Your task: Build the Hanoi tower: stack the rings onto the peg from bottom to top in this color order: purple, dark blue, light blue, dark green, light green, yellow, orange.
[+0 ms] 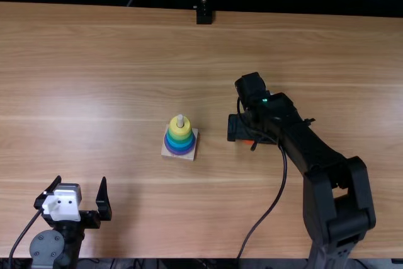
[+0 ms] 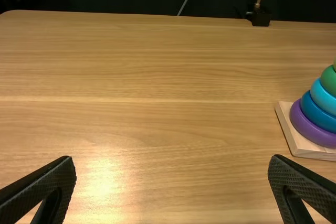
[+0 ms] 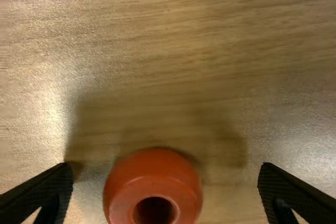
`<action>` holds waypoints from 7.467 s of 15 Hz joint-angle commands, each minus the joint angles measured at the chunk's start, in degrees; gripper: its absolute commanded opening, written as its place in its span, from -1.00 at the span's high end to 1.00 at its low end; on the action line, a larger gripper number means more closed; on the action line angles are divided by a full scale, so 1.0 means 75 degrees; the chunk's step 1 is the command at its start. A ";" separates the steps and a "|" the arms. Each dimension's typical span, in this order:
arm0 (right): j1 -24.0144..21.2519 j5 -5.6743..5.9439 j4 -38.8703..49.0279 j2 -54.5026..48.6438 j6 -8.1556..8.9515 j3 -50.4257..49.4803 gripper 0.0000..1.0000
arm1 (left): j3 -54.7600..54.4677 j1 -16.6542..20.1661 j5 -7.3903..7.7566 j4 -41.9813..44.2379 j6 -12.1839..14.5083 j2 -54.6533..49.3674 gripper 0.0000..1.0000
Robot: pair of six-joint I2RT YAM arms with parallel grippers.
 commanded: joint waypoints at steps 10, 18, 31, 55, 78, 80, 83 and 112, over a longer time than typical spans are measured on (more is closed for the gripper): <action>0.0216 0.0033 -0.0565 0.0231 0.0149 0.0164 0.77 | -0.0771 0.0064 -0.0028 -0.0654 0.0096 -0.0089 -1.00; 0.1107 -0.0037 -0.4095 -0.0273 -0.0526 0.2860 0.93 | -0.0771 0.0064 -0.0028 -0.0654 0.0096 -0.0089 -1.00; 0.2736 -0.0037 -0.5825 0.0617 -0.0498 0.7512 0.93 | -0.0771 0.0064 -0.0014 -0.0654 0.0096 -0.0089 -1.00; 0.3228 -0.0037 -0.5698 0.1942 -0.0498 0.8567 0.93 | -0.0771 0.0064 -0.0028 -0.0654 0.0096 -0.0089 -1.00; 0.0439 0.0399 0.1418 -0.4176 -0.0624 -0.0011 -1.00 | -0.0771 0.0064 -0.0028 -0.0654 0.0096 -0.0089 -1.00; -0.0276 0.0455 0.3485 -0.5535 -0.0962 -0.1863 -1.00 | -0.0771 0.0076 -0.0028 -0.0639 0.0096 -0.0089 -1.00; -0.1096 0.0441 0.5918 -0.7562 -0.2523 -0.4324 -1.00 | -0.0771 0.0064 -0.0028 -0.0639 0.0096 -0.0089 -1.00; -0.2866 -0.1092 0.3569 -1.5613 -0.2663 -1.0734 -1.00 | -0.0771 0.0064 -0.0028 -0.0654 0.0096 -0.0089 -1.00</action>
